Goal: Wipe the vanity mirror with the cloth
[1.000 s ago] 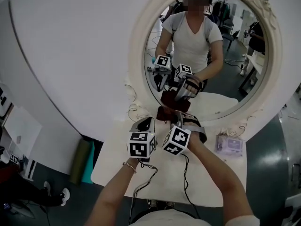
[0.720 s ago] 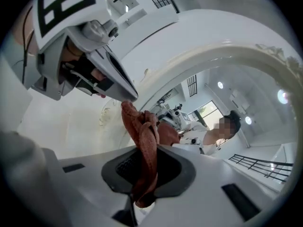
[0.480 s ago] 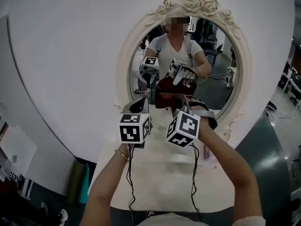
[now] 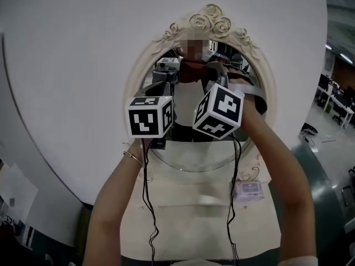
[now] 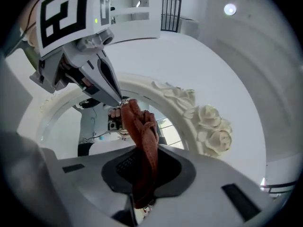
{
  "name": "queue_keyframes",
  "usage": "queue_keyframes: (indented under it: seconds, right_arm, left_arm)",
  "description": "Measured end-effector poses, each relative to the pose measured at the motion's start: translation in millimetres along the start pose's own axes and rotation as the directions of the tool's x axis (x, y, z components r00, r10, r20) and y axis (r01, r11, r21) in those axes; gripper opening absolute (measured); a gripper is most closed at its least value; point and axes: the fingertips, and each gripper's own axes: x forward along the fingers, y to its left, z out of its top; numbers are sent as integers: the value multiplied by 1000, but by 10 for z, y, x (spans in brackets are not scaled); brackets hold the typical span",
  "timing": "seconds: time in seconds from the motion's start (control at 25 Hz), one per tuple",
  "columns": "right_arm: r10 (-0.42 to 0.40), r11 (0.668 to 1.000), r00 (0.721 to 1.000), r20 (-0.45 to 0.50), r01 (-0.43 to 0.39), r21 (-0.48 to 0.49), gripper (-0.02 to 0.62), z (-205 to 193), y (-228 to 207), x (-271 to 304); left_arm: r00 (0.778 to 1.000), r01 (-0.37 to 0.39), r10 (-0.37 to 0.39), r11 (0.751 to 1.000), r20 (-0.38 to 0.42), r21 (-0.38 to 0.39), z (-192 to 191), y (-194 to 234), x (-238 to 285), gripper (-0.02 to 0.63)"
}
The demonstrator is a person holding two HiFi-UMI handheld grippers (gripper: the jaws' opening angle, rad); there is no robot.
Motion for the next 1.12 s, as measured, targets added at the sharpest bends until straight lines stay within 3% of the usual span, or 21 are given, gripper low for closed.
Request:
queue_keyframes:
  seconds: [0.2,0.32,0.64,0.84,1.12]
  right_arm:
    - [-70,996,998,-2,70,-54,60,55,-348,13]
    - [-89,993,996,-6,88,-75,60,67,-437,41]
    - [-156,982,988,7,156,-109,60,120,-622,-3]
    - [-130,984,991,-8,128,-120,60,125,-570,52]
    - [-37,996,999,-23,35,-82,60,49,-201,90]
  left_arm:
    - [1000,14,-15,999,21,37,322,-62,83,3]
    - [999,20,-20,1000,29,17,408,-72,119,3]
    - [998,-1,-4,997,63,82,578,-75,155,3]
    - [998,7,-10,998,57,66,541,-79,158,3]
    - [999,28,-29,998,16,63,201,-145,137,3]
